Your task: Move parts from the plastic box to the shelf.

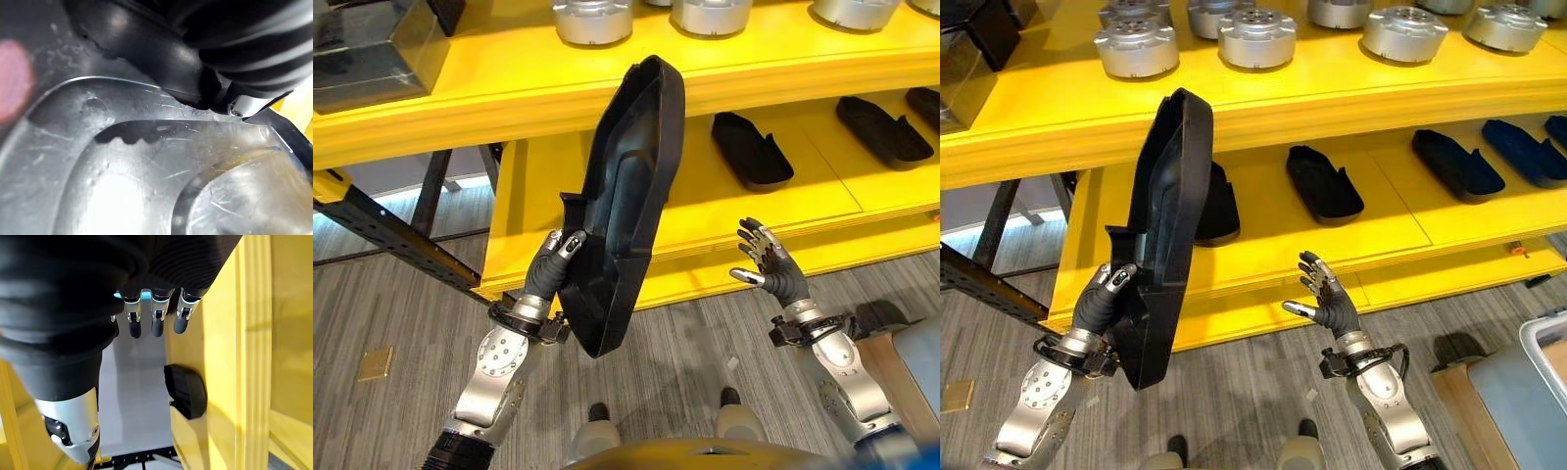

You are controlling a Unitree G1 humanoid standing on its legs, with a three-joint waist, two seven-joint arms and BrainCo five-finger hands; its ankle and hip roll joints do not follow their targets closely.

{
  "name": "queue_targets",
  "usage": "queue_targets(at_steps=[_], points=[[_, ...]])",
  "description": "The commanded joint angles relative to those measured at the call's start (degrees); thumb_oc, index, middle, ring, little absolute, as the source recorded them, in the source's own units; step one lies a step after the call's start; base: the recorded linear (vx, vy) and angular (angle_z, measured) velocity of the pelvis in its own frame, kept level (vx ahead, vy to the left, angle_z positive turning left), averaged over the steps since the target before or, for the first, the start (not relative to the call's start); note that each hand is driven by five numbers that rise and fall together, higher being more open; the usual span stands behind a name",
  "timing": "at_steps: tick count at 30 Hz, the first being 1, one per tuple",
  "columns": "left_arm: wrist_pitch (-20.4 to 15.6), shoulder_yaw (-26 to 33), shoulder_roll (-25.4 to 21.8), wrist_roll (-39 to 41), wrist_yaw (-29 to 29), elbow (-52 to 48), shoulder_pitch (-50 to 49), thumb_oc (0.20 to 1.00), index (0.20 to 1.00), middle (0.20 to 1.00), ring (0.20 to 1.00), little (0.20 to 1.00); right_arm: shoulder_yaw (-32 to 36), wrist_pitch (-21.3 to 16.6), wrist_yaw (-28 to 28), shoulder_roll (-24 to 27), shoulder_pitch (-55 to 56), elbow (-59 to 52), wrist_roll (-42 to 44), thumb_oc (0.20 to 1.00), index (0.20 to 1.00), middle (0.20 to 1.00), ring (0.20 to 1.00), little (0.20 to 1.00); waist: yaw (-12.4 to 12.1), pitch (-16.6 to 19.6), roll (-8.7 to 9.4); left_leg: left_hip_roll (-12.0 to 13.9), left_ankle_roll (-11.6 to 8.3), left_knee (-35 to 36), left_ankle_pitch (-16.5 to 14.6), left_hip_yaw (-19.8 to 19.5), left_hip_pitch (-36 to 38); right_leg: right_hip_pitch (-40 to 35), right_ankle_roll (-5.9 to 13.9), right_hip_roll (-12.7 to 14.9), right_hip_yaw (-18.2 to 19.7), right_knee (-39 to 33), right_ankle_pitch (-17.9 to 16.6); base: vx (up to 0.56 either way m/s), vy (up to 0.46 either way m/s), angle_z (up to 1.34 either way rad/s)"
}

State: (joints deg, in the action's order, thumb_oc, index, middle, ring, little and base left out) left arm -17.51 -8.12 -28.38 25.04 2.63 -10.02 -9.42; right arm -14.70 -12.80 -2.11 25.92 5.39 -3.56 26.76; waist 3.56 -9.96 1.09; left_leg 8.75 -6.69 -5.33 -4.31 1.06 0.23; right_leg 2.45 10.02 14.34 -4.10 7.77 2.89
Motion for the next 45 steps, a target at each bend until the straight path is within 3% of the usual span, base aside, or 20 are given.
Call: queue_targets(at_steps=[1,6,7,8,9,15,17,22,35,39,45], points=[[-1.8,10.4,-1.9,-1.7,-5.6,-1.4,0.9,0.2,0.2,0.2,0.2,0.2,1.2,-2.1,-1.0,0.5,-0.1,-4.0,0.5,1.0,1.0,1.0,1.0,1.0,-0.5,1.3,1.92,2.1,-0.16,-4.9,-0.2,-1.5,-2.6,0.8,1.09,2.0,0.9,4.4,-2.6,0.04,0.051,0.0],[-2.7,14.1,-9.4,-15.3,-7.7,0.0,-1.0,0.2,0.2,0.2,0.2,0.2,2.2,-2.4,-2.4,0.5,0.1,-4.8,0.8,1.0,1.0,1.0,1.0,1.0,-1.2,1.0,2.87,1.5,0.02,-7.7,-1.6,-1.2,-3.6,0.2,1.39,2.5,0.6,4.6,-2.1,0.02,0.012,0.02],[-3.2,15.5,-13.6,-24.5,-10.0,1.2,-1.9,0.2,0.2,0.2,0.2,0.2,3.1,-2.9,-2.8,0.8,0.6,-5.0,0.9,1.0,1.0,1.0,1.0,1.0,-1.4,0.5,3.02,1.5,-0.05,-8.5,-2.0,-1.1,-4.0,0.2,1.53,2.5,0.8,4.7,-2.1,0.03,0.015,0.03],[-3.2,15.4,-13.7,-24.7,-10.2,1.3,-1.9,0.2,0.2,0.2,0.2,0.2,3.1,-2.9,-2.8,0.7,0.6,-5.0,0.9,1.0,1.0,1.0,1.0,1.0,-1.4,0.5,3.11,1.5,-0.05,-8.6,-2.0,-1.1,-4.0,0.2,1.53,2.5,0.8,4.7,-2.1,0.0,0.0,0.0],[-4.0,15.5,-17.9,-31.6,-12.3,2.5,-1.8,0.2,0.2,0.2,0.2,0.2,3.3,-3.5,-3.3,1.1,0.6,-5.3,1.3,1.0,1.0,1.0,1.0,1.0,-1.6,-0.1,3.25,1.5,-0.06,-9.4,-2.3,-0.9,-4.3,0.2,1.71,2.6,0.8,4.8,-2.1,0.0,0.0,0.0],[-5.1,13.7,-26.9,-42.8,-15.7,6.1,-1.0,0.2,0.2,0.2,0.2,0.2,2.5,-5.0,-3.7,2.0,0.4,-5.7,2.1,1.0,1.0,1.0,1.0,1.0,-1.8,-1.6,3.65,1.6,-0.17,-10.5,-2.5,-0.9,-5.0,0.5,1.89,2.5,1.0,5.3,-2.0,0.0,0.0,0.0],[-5.0,13.2,-27.4,-43.4,-15.7,7.0,-0.9,0.2,0.2,0.2,0.2,0.2,2.5,-5.2,-3.7,2.1,0.5,-5.8,2.2,1.0,1.0,1.0,1.0,1.0,-1.8,-1.9,3.72,1.6,-0.16,-10.6,-2.6,-0.8,-5.1,0.6,1.89,2.5,1.1,5.4,-2.0,0.0,0.0,0.0],[-4.2,11.6,-26.5,-43.6,-16.1,10.4,0.2,0.2,0.2,0.2,0.2,0.2,2.5,-5.6,-3.3,2.0,0.7,-6.0,2.0,1.0,1.0,1.0,1.0,1.0,-1.7,-2.7,3.92,1.9,-0.26,-11.0,-2.6,-0.7,-5.4,1.1,1.81,2.3,1.3,5.8,-1.9,0.0,0.0,0.0],[-2.8,14.6,-9.7,-28.7,-21.3,15.8,4.1,0.2,0.2,0.2,0.2,0.2,3.6,-4.6,-2.1,1.0,1.7,-5.7,1.6,1.0,1.0,1.0,1.0,1.0,-1.2,-3.3,4.6,2.1,-0.14,-11.2,-2.9,-0.2,-5.5,1.7,1.29,1.9,2.1,5.7,-2.0,0.0,0.0,-0.01],[-3.8,14.4,-3.7,-18.1,-22.0,18.0,8.3,0.2,0.2,0.2,0.2,0.2,2.6,-3.8,-1.4,0.5,1.4,-5.3,2.0,1.0,1.0,1.0,1.0,1.0,-0.9,-3.2,4.92,2.0,-0.04,-11.6,-3.1,0.1,-5.4,1.9,1.18,1.8,2.6,6.0,-2.0,0.02,0.002,-0.04],[-4.2,12.8,-3.3,-13.6,-24.6,21.4,16.3,0.2,0.2,0.2,0.2,0.2,0.5,-3.2,-0.8,0.6,-0.2,-4.8,2.1,1.0,1.0,1.0,1.0,1.0,-0.1,-3.1,5.32,2.4,-0.21,-11.8,-3.1,0.6,-5.3,2.6,1.11,1.5,3.5,6.4,-2.1,0.01,0.0,-0.01]])
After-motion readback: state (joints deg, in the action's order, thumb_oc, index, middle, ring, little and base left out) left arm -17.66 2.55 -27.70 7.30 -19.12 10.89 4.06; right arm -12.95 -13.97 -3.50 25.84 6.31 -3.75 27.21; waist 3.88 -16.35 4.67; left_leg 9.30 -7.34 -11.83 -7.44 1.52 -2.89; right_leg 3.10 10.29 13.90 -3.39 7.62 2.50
